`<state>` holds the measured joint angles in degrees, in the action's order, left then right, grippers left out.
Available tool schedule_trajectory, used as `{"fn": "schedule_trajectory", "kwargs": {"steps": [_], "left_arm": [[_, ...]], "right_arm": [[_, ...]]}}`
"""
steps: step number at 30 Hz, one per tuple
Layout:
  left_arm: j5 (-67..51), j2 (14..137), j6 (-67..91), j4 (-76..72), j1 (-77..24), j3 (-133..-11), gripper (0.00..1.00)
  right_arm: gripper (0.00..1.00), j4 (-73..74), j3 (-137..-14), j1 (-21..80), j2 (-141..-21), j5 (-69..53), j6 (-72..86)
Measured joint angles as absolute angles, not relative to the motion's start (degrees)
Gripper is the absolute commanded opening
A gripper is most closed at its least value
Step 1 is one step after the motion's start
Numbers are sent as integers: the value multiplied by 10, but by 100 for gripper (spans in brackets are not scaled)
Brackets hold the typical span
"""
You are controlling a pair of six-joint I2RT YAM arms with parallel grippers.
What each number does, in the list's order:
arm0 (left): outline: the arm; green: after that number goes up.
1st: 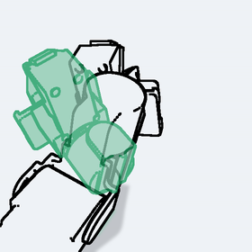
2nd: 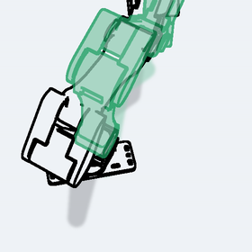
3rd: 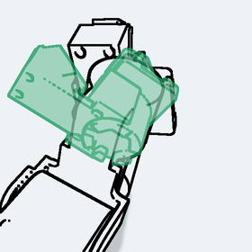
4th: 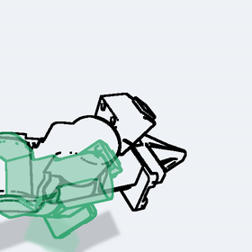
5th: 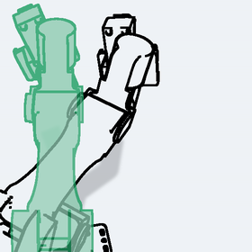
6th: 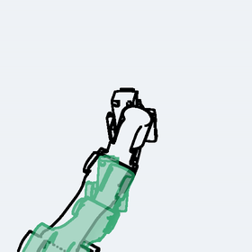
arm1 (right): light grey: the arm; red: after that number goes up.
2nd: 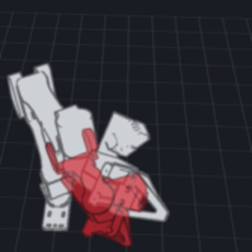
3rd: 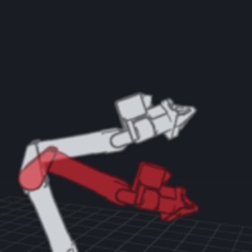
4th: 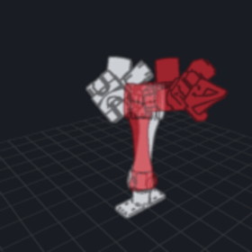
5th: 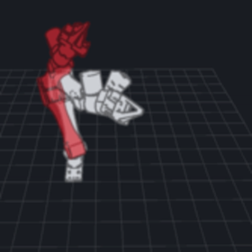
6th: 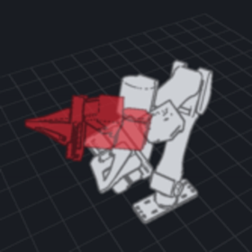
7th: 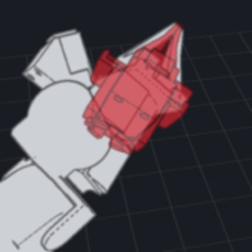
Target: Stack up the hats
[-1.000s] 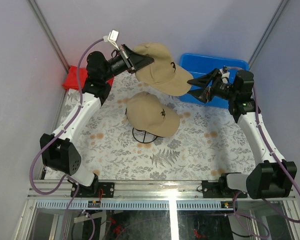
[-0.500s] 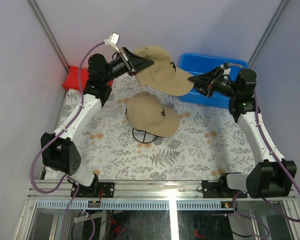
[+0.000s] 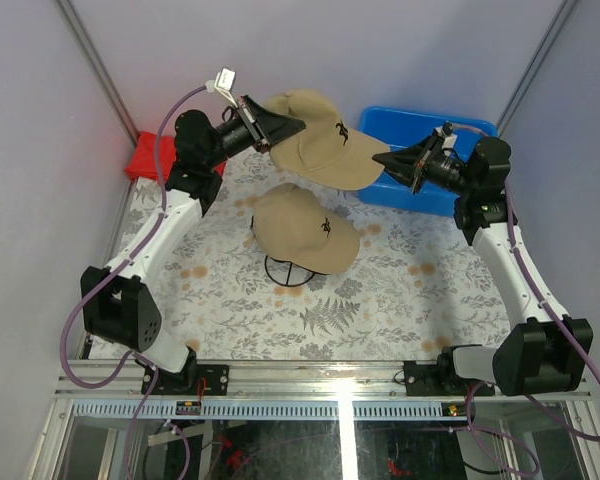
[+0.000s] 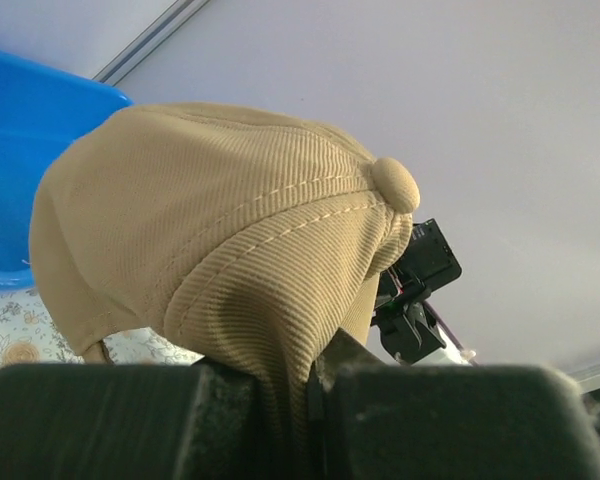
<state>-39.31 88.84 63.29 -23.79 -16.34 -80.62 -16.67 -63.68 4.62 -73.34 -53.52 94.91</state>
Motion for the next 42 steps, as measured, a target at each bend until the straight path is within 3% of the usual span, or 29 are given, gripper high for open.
{"fn": "schedule_trajectory", "kwargs": {"steps": [2, 3, 4, 7, 15, 27, 42], "left_arm": [[-390, 886, 632, -236, -163, -803, 35], [-390, 883, 630, -232, -163, -801, 55], [-389, 880, 623, -227, -158, -798, 63], [-385, 856, 602, -197, -135, -776, 74], [-313, 741, 551, -55, 78, -612, 76], [-326, 736, 459, 135, 72, -542, 69], [-381, 797, 427, 171, -1, -509, 73]], "right_arm": [[0, -171, -637, 48, -736, -535, 950], [0, -174, -637, 49, -738, -535, 951], [0, -175, -637, 50, -741, -535, 951], [0, -172, -648, 54, -753, -537, 952], [0, -170, -712, 57, -792, -547, 949], [0, -164, -765, 63, -851, -563, 945], [0, -146, -790, 102, -870, -562, 929]]}}
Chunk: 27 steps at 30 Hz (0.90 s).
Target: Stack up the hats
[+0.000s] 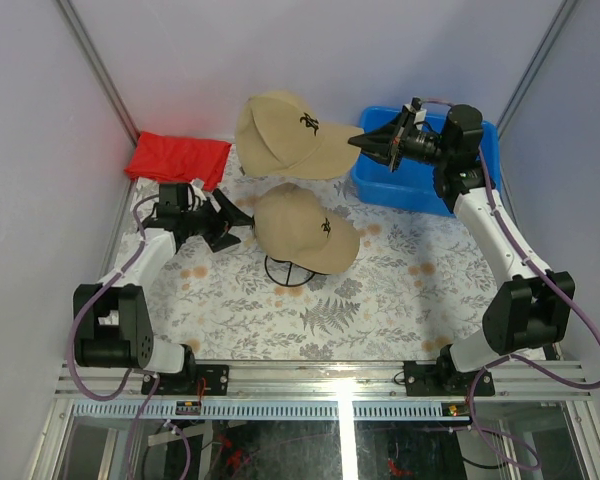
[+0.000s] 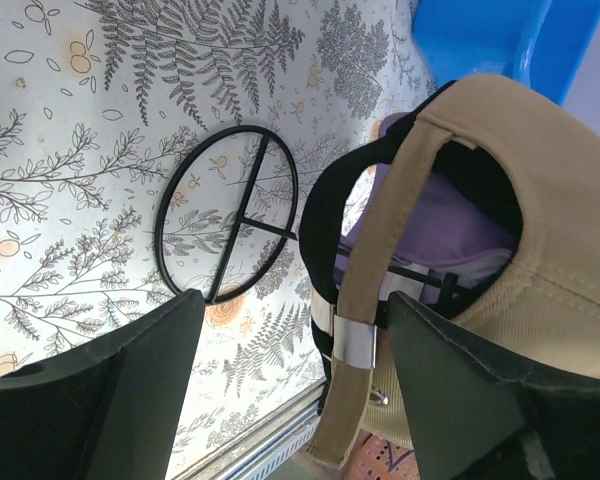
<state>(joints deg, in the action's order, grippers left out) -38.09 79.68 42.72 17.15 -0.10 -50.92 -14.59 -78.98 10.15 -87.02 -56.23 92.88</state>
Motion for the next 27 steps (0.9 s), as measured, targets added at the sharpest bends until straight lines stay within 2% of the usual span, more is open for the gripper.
{"fn": "schedule_trajectory", "kwargs": {"steps": [18, 19, 23, 27], "left_arm": [[-384, 870, 449, 98, -29, -521, 77], [-384, 877, 452, 93, -34, -521, 75], [-384, 892, 462, 79, -50, -521, 43], [-385, 894, 471, 62, -57, -520, 24]], "right_arm": [[0, -104, -789, 110, -870, -548, 899], [0, -102, -788, 114, -869, -546, 897], [0, -106, -755, 135, -859, -539, 894], [0, -132, -706, 151, -854, -534, 905]]}}
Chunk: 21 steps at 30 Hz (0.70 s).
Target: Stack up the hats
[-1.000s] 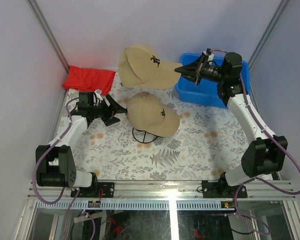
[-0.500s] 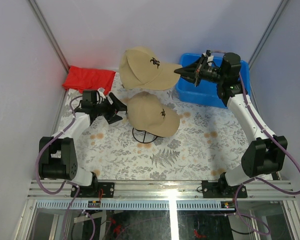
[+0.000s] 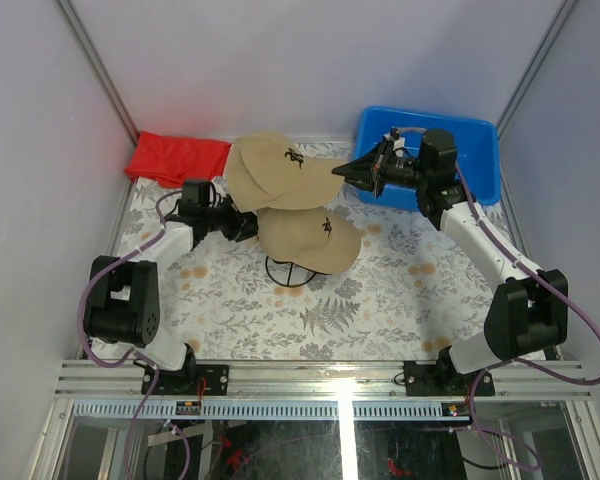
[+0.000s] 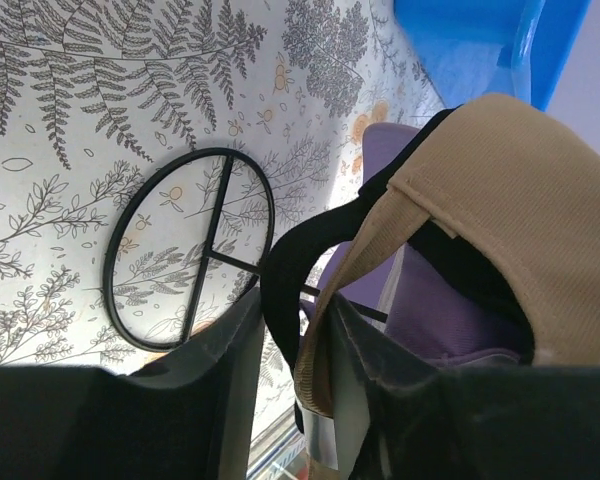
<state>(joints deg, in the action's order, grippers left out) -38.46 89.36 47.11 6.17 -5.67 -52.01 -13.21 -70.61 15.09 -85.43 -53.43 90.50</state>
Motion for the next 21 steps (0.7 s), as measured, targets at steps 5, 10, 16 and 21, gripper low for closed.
{"fn": "schedule_trajectory", "kwargs": {"steps": [5, 10, 16, 21], "left_arm": [[-384, 892, 477, 51, -58, -517, 17], [-384, 889, 477, 45, -58, -509, 16], [-384, 888, 478, 37, -58, -502, 15], [-384, 888, 479, 34, -58, -499, 15]], "right_arm": [[0, -153, -660, 157, -854, -530, 914], [0, -181, -610, 158, -853, -529, 915], [0, -206, -524, 157, -844, -522, 916], [0, -219, -478, 156, -803, -514, 906]]}}
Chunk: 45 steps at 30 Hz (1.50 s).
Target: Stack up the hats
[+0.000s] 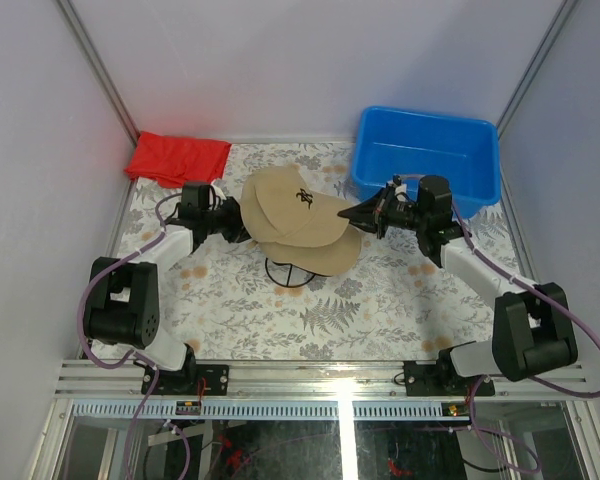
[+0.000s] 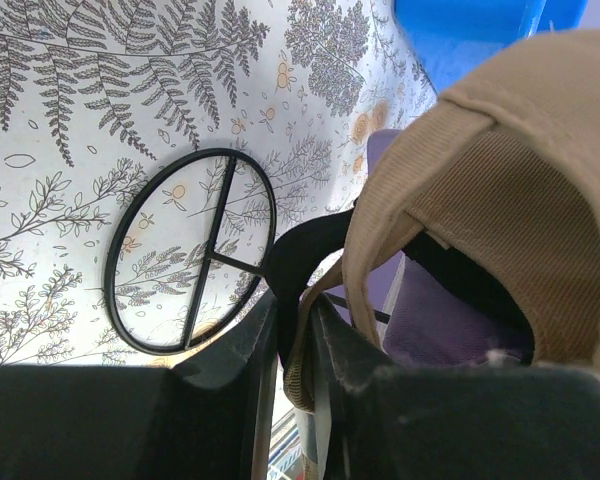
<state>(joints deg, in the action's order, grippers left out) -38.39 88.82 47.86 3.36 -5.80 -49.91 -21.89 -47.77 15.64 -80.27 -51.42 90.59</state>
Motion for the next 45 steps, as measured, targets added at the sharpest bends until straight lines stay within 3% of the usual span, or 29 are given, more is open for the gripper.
{"fn": "schedule_trajectory", "kwargs": {"steps": [18, 23, 27, 39, 45], "left_arm": [[-387, 888, 480, 30, -60, -489, 13], [-392, 881, 492, 25, -53, -480, 32], [-408, 852, 516, 17, -17, -451, 40], [-450, 817, 588, -55, 22, -426, 60], [-456, 820, 589, -58, 10, -430, 63]], "right_arm": [[0, -119, -361, 65, -740, -563, 766], [0, -95, -383, 63, -762, -572, 729], [0, -56, -419, 63, -778, -577, 691], [0, -16, -438, 63, -785, -578, 653], [0, -10, -439, 63, -785, -577, 649]]}}
